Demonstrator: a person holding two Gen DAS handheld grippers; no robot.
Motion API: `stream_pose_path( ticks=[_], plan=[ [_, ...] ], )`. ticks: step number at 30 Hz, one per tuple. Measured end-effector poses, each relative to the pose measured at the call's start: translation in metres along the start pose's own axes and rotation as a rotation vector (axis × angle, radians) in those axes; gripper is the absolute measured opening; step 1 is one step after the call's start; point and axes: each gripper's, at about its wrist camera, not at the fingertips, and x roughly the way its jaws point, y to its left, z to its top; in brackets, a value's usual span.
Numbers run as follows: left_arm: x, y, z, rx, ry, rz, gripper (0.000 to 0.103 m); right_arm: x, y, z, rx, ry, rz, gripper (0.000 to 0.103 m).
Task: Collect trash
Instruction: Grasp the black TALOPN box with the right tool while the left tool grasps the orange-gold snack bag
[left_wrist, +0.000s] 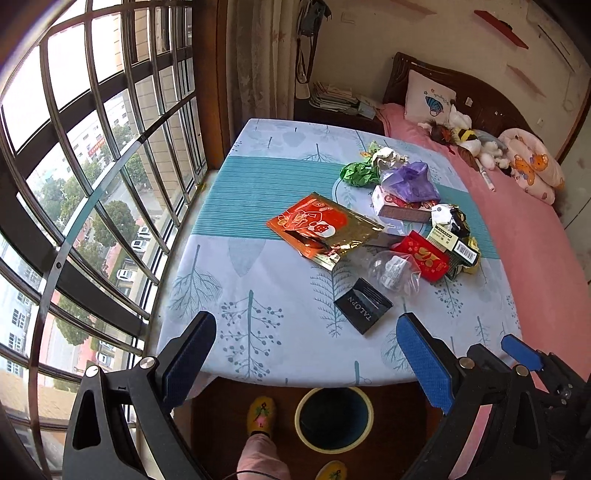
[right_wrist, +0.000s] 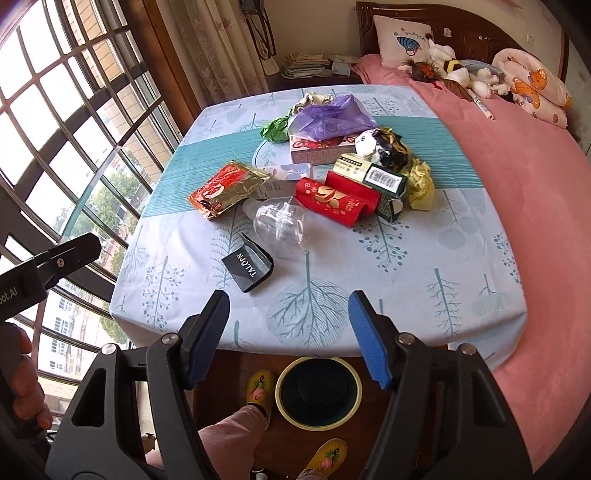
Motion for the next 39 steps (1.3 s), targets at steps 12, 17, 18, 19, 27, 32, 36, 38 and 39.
stream_pose_path(
  ticks=[12,17,18,19,27,32,36,38,39],
  plan=[
    [0.098,0.038,0.066,0.215,0.142,-0.022,0.1,0.148,0.025,0.024,0.017,0.103,-0.018,0.049],
    [0.14,0.02,0.079,0.365,0.177,-0.061,0.1,0.181,0.03,0.024,0.042,0.119,-0.007,0.033],
    [0.147,0.014,0.082,0.396,0.184,-0.069,0.1,0.185,0.031,0.024,0.046,0.114,-0.006,0.03],
    [0.155,0.008,0.085,0.426,0.192,-0.076,0.1,0.188,0.033,0.024,0.049,0.111,-0.004,0.028],
    [0.197,-0.022,0.107,0.535,0.274,-0.171,0.1,0.185,0.04,0.023,0.101,0.098,0.055,0.001],
    [0.211,-0.046,0.103,0.644,0.309,-0.186,0.1,0.16,0.038,0.02,0.135,0.083,0.063,0.001],
    [0.226,-0.064,0.089,0.742,0.304,-0.131,0.1,0.143,0.029,0.013,0.17,0.084,0.052,0.001],
    [0.234,-0.072,0.081,0.787,0.279,-0.081,0.1,0.138,0.026,0.01,0.184,0.086,0.044,0.001],
    [0.238,-0.075,0.077,0.809,0.262,-0.054,0.1,0.137,0.024,0.007,0.19,0.086,0.041,0.001]
  ],
)
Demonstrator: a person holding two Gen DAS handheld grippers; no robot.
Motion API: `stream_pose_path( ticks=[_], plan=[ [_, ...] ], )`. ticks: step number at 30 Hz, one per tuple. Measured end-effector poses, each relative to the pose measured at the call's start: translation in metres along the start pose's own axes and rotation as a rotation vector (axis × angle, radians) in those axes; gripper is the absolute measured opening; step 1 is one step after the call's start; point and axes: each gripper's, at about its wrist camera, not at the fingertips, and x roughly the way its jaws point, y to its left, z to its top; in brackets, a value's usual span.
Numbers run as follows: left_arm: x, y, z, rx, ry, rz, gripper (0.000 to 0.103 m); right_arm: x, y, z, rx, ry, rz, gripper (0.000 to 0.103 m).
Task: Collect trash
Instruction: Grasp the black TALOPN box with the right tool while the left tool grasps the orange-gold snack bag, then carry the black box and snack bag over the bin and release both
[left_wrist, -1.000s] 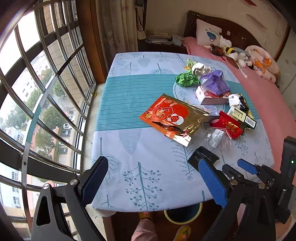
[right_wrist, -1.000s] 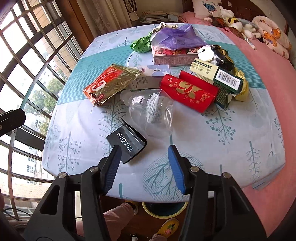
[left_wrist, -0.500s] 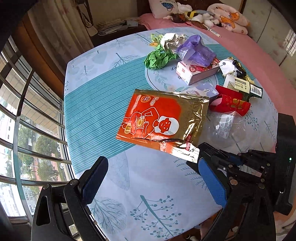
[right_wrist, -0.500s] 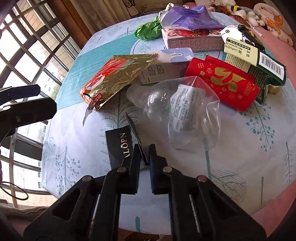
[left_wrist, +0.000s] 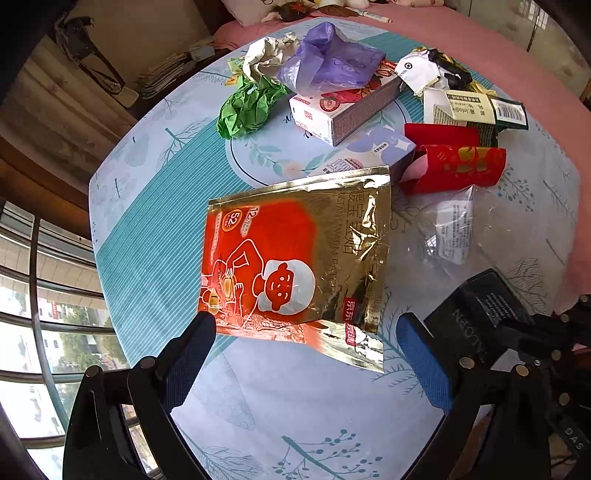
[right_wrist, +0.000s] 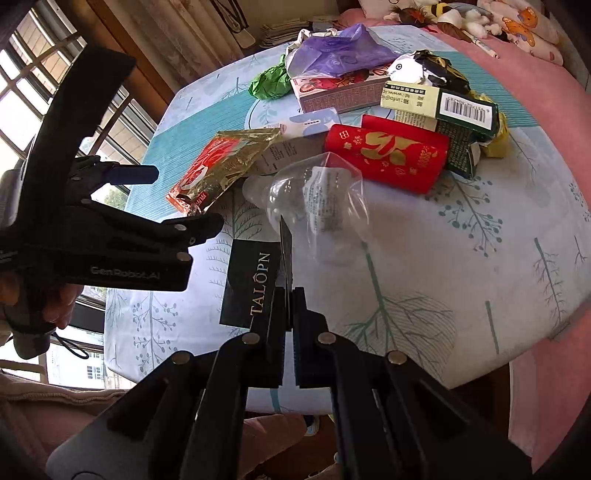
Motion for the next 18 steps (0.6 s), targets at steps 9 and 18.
stream_pose_path(
  ticks=[9,18],
  plan=[
    [0.031,-0.024,0.007,0.094,-0.045,0.178,0.079,-0.007,-0.012,-0.013,0.044,-0.015,-0.014,0.001],
    [0.024,-0.001,0.011,0.01,-0.033,0.128,0.019,-0.019,-0.011,-0.015,0.026,-0.022,-0.009,0.001]
  ],
)
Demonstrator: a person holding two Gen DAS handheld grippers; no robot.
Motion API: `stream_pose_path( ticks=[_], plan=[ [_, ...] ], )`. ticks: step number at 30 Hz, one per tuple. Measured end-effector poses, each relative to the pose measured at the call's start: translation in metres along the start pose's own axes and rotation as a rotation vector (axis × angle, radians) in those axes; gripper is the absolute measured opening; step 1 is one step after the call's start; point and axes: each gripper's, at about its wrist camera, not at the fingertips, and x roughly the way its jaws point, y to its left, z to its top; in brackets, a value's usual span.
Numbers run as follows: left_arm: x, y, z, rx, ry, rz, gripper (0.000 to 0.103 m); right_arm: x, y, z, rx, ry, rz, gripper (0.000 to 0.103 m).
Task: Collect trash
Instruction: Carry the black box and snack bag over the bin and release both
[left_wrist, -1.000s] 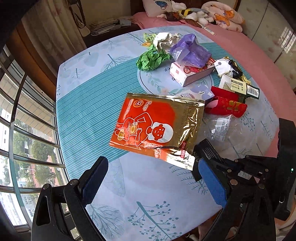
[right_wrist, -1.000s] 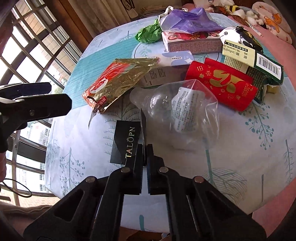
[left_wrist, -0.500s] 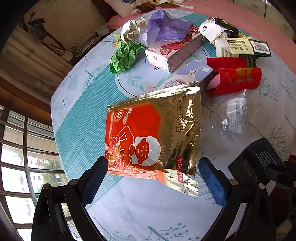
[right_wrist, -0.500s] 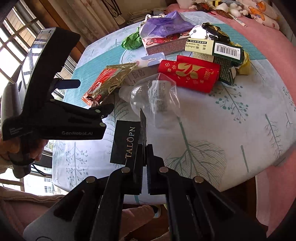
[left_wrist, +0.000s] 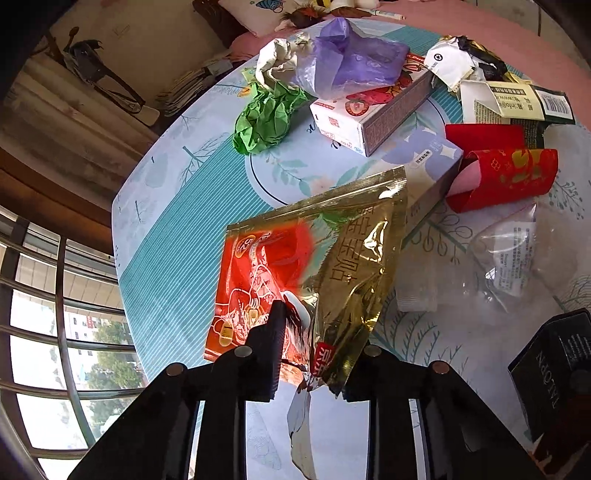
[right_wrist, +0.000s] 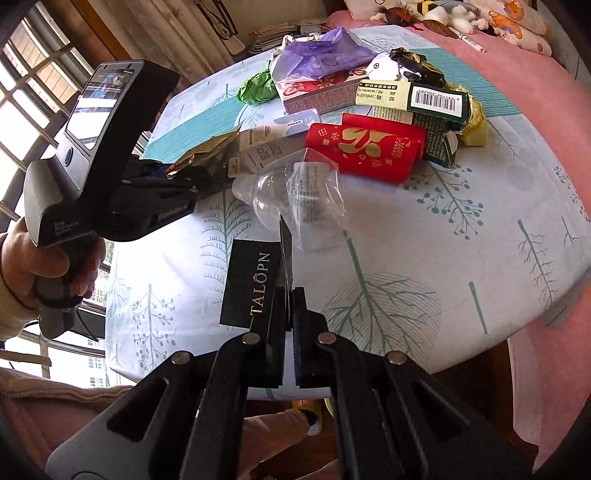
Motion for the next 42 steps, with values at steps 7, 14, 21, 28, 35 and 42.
stream_pose_path(
  ticks=[7,14,21,28,35,42],
  plan=[
    [-0.037,0.031,-0.006,-0.136,0.015,-0.075,0.01,-0.019,0.002,0.013,-0.06,-0.014,0.018,0.001],
    [-0.097,0.019,-0.034,-0.229,-0.013,-0.113,0.01,-0.054,-0.001,0.015,-0.166,-0.041,0.047,0.001],
    [-0.155,-0.044,-0.066,-0.305,-0.025,-0.119,0.01,-0.104,-0.028,-0.005,-0.301,-0.049,0.088,0.001],
    [-0.196,-0.134,-0.099,-0.42,-0.018,-0.161,0.01,-0.147,-0.076,-0.044,-0.443,-0.028,0.105,0.001],
    [-0.202,-0.22,-0.13,-0.45,0.059,-0.221,0.01,-0.151,-0.122,-0.099,-0.467,0.064,0.107,0.001],
    [-0.166,-0.272,-0.147,-0.426,0.208,-0.245,0.01,-0.114,-0.158,-0.151,-0.392,0.185,0.096,0.001]
  ],
)
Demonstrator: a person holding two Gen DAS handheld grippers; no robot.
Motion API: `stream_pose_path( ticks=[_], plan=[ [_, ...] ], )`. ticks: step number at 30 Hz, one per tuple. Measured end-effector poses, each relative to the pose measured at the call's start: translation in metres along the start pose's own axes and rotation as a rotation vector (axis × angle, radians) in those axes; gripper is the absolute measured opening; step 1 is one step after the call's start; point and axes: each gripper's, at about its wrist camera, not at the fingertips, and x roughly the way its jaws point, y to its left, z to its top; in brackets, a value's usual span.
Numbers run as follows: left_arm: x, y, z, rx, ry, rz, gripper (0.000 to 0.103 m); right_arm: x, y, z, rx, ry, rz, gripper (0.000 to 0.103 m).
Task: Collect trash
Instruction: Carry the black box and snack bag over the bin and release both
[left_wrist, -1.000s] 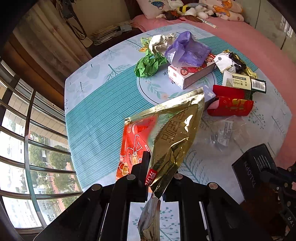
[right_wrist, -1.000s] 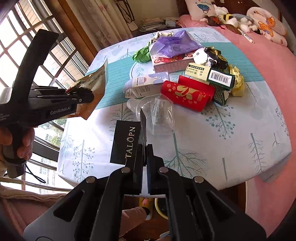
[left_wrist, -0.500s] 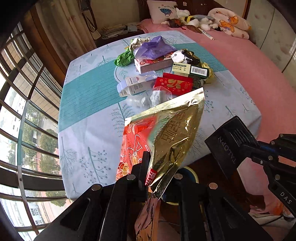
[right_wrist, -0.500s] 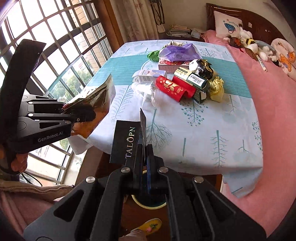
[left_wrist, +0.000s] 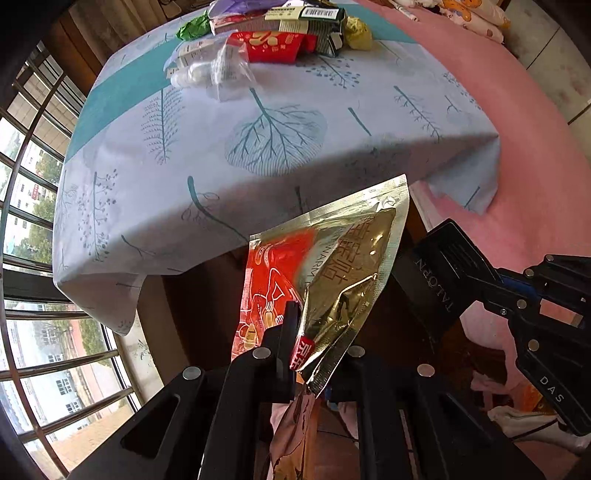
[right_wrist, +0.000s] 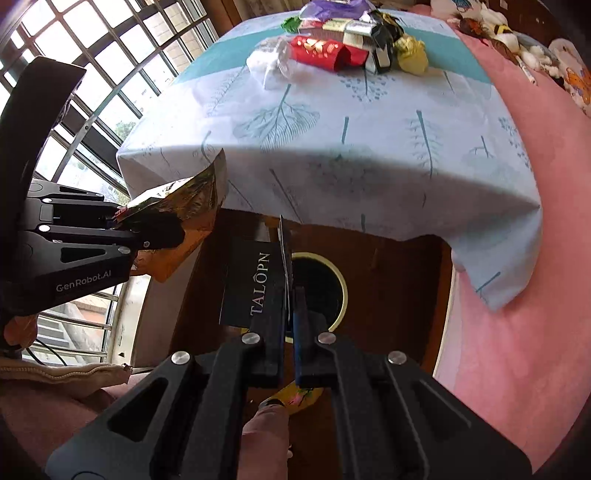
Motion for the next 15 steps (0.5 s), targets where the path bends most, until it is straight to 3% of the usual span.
stream_pose_path(
  ticks=[8,15],
  plan=[
    [0.107,-0.002,-0.028,-0.046,0.151,-0.009,0.01,0.107,-0.027,-0.053,0.135,0.148,-0.058,0.001],
    [0.226,-0.004,-0.052,-0.053,0.193,-0.034,0.01,0.237,-0.054,-0.082,0.212,0.196,-0.111,0.001]
  ],
)
